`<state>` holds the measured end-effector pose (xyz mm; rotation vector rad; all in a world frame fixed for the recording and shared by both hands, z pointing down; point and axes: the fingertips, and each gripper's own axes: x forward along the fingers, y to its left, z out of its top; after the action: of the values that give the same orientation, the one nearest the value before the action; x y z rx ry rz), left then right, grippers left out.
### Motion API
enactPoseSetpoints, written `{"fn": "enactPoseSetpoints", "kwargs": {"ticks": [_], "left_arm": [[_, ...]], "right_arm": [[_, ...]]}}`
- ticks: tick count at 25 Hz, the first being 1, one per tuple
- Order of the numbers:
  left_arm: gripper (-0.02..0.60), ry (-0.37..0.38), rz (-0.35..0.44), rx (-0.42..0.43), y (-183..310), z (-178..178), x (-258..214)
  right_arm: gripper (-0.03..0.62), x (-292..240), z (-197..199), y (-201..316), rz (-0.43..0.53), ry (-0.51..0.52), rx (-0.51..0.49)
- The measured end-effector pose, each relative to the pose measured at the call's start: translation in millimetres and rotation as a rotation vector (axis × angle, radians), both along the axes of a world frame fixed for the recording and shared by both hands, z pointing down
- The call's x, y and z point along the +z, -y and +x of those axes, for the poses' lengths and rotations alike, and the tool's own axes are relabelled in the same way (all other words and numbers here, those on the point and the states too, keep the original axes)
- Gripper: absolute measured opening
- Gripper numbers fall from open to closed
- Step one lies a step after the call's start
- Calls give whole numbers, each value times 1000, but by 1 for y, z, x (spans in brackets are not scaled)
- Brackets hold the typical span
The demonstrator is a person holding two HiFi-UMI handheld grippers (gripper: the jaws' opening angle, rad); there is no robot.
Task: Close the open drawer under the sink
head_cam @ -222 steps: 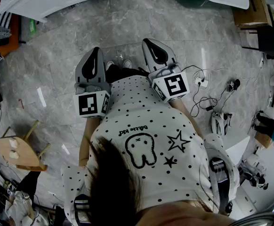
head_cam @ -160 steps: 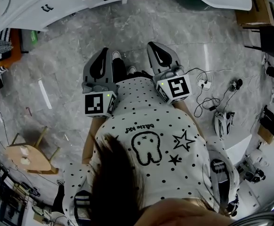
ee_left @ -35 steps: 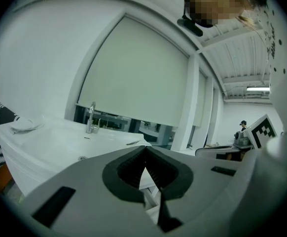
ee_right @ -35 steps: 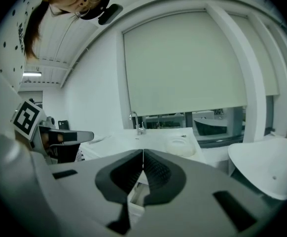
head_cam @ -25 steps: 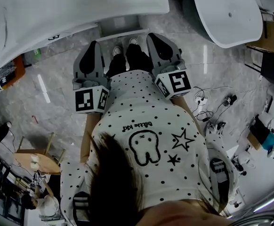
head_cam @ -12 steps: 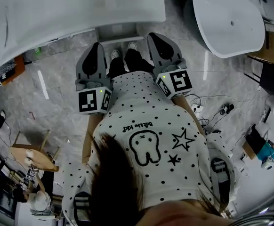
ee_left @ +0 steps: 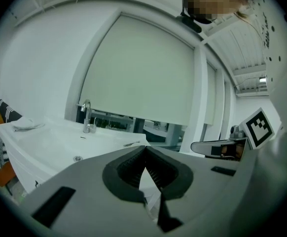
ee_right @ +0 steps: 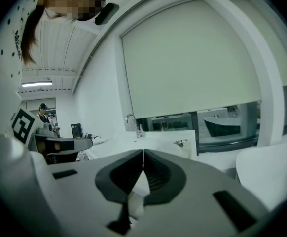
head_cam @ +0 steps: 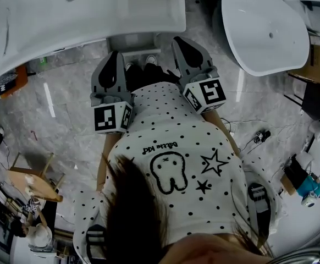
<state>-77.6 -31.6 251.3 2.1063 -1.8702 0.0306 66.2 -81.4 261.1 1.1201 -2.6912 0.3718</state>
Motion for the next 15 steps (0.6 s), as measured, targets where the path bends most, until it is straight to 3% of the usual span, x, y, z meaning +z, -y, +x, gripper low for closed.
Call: {"fn": "enactPoseSetpoints", "kwargs": {"ticks": [15], "left_arm": [[6,15,69,-17,3,9,-18]], "right_arm": [[15,-16,17,4,55,23,17]]}}
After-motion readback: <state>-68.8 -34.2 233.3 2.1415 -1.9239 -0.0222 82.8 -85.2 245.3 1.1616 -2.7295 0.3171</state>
